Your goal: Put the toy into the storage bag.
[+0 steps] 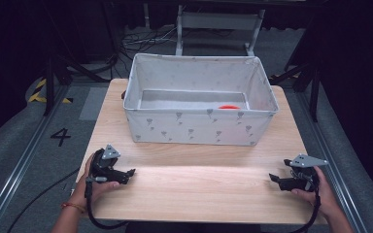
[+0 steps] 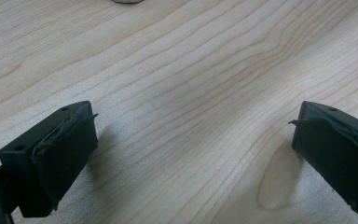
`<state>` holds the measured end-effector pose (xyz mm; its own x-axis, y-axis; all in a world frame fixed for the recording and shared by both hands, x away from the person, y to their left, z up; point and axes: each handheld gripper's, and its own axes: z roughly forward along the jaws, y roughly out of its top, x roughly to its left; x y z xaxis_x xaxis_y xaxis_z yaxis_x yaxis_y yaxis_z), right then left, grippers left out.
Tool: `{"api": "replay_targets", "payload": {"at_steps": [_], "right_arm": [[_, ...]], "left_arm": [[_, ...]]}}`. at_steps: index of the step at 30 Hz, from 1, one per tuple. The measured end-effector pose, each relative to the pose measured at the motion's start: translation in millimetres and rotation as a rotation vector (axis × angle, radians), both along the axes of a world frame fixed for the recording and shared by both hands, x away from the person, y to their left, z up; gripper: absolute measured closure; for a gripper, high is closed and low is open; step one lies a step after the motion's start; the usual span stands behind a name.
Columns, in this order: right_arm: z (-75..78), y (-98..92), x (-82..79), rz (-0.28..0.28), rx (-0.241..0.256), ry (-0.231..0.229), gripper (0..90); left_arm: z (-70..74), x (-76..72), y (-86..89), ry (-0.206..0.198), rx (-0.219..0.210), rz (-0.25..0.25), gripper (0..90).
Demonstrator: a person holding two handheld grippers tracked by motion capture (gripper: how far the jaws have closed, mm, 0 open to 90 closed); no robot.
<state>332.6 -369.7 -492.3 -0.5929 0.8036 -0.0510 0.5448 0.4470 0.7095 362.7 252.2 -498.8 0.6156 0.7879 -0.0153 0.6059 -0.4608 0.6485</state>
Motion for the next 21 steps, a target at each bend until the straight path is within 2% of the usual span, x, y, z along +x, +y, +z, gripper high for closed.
{"api": "replay_targets", "payload": {"at_steps": [1, 2, 4, 6, 21], "right_arm": [[-3.6, -1.7, -1.3, -0.01, 0.014, 0.004, 16.7], [-11.1, -4.8, -3.2, -0.037, 0.056, 0.017, 15.5], [-12.1, -6.2, -3.4, -0.052, 0.075, 0.021, 16.5], [-12.1, -7.6, -4.5, -0.078, 0.07, 0.021, 15.4], [-12.3, -7.2, -4.7, -0.097, 0.066, 0.023, 13.2]], "left_arm": [[0.0, 0.0, -0.1, 0.0, -0.001, 0.001, 0.3], [-0.1, -0.3, -0.2, 0.001, -0.003, 0.002, 0.3], [0.0, 0.0, -0.1, 0.0, -0.001, 0.001, 0.3], [-0.1, 0.0, -0.1, 0.0, -0.001, 0.001, 0.3], [-0.1, -0.5, -3.0, 0.004, -0.003, 0.03, 0.1]]}}
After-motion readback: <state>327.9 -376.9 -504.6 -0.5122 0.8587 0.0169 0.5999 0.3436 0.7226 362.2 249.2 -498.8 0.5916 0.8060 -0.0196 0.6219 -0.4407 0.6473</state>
